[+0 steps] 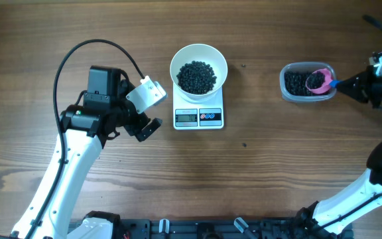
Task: Scoop item into bowl and weigh 150g on scale
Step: 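Dip the pink scoop into the black beans and lift it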
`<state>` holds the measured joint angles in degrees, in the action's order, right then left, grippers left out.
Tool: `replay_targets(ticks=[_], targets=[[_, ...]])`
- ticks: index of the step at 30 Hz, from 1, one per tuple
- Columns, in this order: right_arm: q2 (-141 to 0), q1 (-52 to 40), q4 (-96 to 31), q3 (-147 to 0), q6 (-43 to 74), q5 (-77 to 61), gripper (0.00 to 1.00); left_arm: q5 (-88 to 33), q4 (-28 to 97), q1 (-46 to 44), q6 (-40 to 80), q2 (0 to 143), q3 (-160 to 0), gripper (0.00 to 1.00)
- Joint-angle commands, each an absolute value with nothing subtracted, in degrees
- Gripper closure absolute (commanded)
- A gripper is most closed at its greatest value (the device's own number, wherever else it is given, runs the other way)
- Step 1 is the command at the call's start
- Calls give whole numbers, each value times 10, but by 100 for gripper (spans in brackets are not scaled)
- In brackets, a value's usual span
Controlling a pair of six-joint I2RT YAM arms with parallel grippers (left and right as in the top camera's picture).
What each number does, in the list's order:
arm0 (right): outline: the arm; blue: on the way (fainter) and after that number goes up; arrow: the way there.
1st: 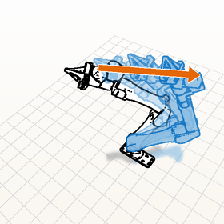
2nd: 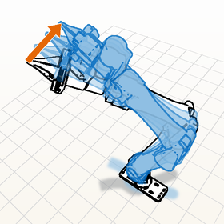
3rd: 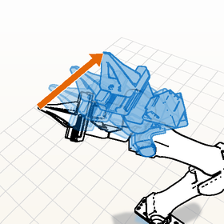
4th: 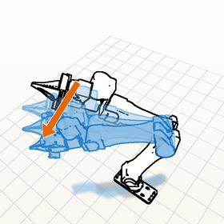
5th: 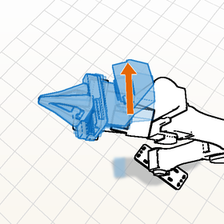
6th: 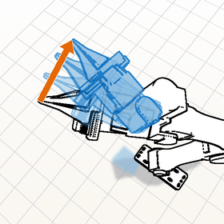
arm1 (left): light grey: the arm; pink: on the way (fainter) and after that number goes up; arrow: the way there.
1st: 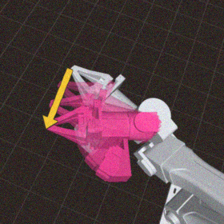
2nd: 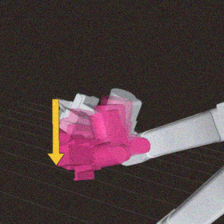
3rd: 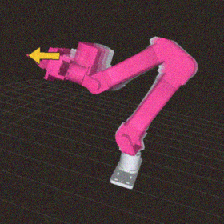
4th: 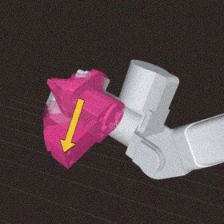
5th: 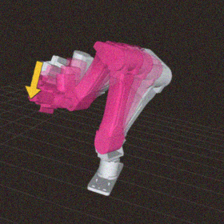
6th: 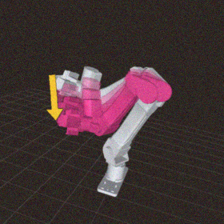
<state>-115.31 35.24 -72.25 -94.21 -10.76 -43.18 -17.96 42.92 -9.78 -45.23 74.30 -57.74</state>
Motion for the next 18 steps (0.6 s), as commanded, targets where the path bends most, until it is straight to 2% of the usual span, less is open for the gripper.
replay_targets(ticks=[1, 11, 18], targets=[[-1164, 357, -733, -941, -155, -505, 96, -190, 429, -95, -463, 744, -572, 0], [-1164, 349, -790, -941, -245, -640, 96, -190, 429, -95, -463, 744, -572, 0], [-1160, 257, -791, -969, -221, -640, 96, -190, 429, -95, -463, 744, -572, 0]])
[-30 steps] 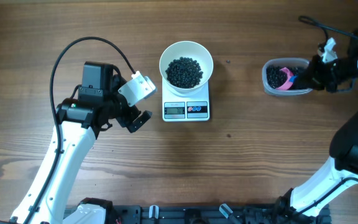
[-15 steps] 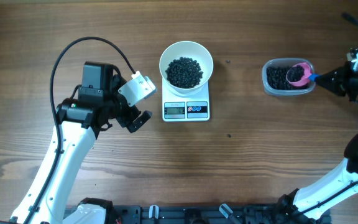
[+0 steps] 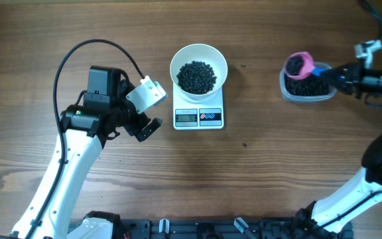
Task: Scoop item into bowl and weigh 150g on scale
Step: 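Dip the pink scoop into the black beans and lift it, then carry the scoop over the white bowl and tip beans in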
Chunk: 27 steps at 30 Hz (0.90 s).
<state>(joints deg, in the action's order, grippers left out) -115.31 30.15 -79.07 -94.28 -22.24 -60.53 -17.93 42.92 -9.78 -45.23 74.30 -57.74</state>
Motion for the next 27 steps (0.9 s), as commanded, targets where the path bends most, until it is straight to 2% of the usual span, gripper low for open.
replay_targets(ticks=[1, 9, 14, 21, 27], targets=[[-1160, 238, -787, -982, -208, -639, 96, -190, 429, -95, -463, 744, -572, 0], [-1160, 93, -772, -1161, -84, -583, 96, -190, 429, -95, -463, 744, -572, 0], [-1160, -1, -764, -1194, -38, -488, 96, -190, 429, -95, -463, 744, -572, 0], [-1160, -129, -738, -1194, 34, -244, 96, -190, 429, -95, -463, 744, -572, 0], [-1160, -250, -703, -1194, 51, 48, 96, -190, 429, -95, -463, 744, -572, 0]])
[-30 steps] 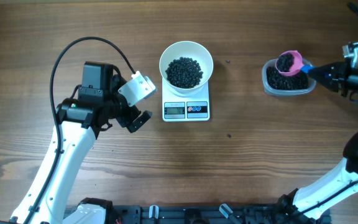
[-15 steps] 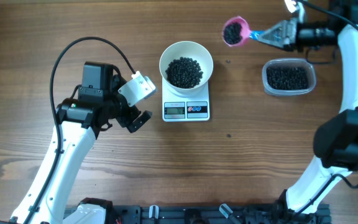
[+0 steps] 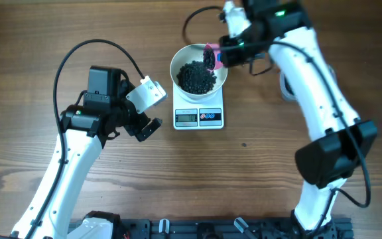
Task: Scoop item into bowl and weigh 150g on scale
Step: 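Carry the scoop over the white bowl and tip beans in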
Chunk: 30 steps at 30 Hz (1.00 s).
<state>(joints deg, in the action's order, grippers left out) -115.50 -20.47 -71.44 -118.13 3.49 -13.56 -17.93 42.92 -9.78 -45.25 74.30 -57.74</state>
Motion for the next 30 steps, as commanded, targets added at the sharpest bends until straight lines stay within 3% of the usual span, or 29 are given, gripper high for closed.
replay_targets(ticks=[1, 4, 19, 30], targets=[[-1160, -269, -696, -1194, 49, 93, 96, -190, 429, -95, -463, 744, -572, 0], [-1160, -295, -678, -1194, 42, 154, 96, -190, 429, -95, -463, 744, -572, 0], [-1160, -327, -666, -1193, 2, 150, 96, -190, 429, -95, -463, 744, -572, 0], [-1124, -273, -656, -1201, 6, 24, 96, -190, 429, -95, -463, 744, -572, 0]])
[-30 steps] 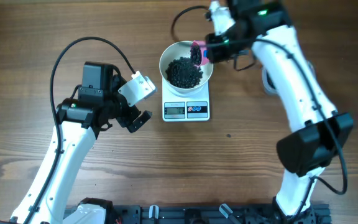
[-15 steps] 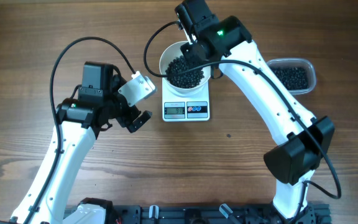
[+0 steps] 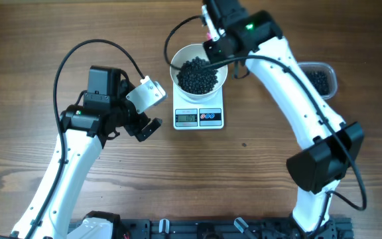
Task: Scoop item into bowl and weigh 150g on scale
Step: 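Carry the scoop over the white bowl and tip beans in, then move the empty scoop back to the bean tub with the right gripper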
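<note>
A white bowl (image 3: 198,73) full of black beans (image 3: 197,76) stands on the white scale (image 3: 198,117). My right arm reaches in from the right, and its gripper (image 3: 209,58) hangs over the bowl's upper right rim. It is shut on the scoop, which the wrist almost wholly hides; only a dark tip shows above the beans. My left gripper (image 3: 147,129) hovers left of the scale, open and holding nothing.
A clear tub of black beans (image 3: 321,80) sits at the right, half covered by my right arm. My left arm (image 3: 71,159) crosses the table's left side. The scale's display (image 3: 186,117) faces the front edge.
My right gripper has shifted slightly left and lower over the bowl's rim. The pink scoop head, visible then at the rim, no longer shows. The left arm has not moved.
The scoop first lay in the bean tub at the far right, held by my right gripper. Then it was raised over the tub, loaded with beans. Then it was at the bowl's upper right rim, and now it is over the beans in the bowl.
</note>
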`<state>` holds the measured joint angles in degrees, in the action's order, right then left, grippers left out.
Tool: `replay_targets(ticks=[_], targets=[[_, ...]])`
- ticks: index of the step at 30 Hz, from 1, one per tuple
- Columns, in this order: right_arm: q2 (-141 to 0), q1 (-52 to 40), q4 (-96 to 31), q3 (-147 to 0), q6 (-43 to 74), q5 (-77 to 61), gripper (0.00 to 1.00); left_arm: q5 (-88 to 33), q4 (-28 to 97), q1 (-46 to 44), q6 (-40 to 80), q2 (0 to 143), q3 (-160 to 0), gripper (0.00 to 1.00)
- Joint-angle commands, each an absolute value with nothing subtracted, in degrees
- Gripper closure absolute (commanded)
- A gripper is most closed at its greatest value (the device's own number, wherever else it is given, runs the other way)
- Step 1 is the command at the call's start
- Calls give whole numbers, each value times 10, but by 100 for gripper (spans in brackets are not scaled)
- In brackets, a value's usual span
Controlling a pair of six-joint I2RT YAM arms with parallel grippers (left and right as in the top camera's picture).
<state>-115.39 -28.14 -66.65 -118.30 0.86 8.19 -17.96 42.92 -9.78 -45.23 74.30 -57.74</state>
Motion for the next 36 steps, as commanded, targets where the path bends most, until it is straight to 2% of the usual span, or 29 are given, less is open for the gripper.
replay_targets(ticks=[1, 10, 18, 25, 31, 36], targets=[[-1124, -274, -652, -1201, -4, 12, 96, -190, 429, -95, -463, 744, -572, 0], [-1126, -300, -668, -1196, -13, 119, 96, -190, 429, -95, -463, 744, -572, 0], [-1126, -301, -671, -1196, -31, 85, 96, -190, 429, -95, -463, 744, -572, 0], [-1126, -303, -685, -1196, -56, 108, 96, -190, 429, -95, -463, 744, -572, 0], [-1106, -227, -699, -1198, 7, 73, 96, -190, 429, -95, -463, 744, -572, 0], [-1061, -110, -765, -1198, 17, 67, 96, -190, 429, -95, -463, 744, -572, 0]])
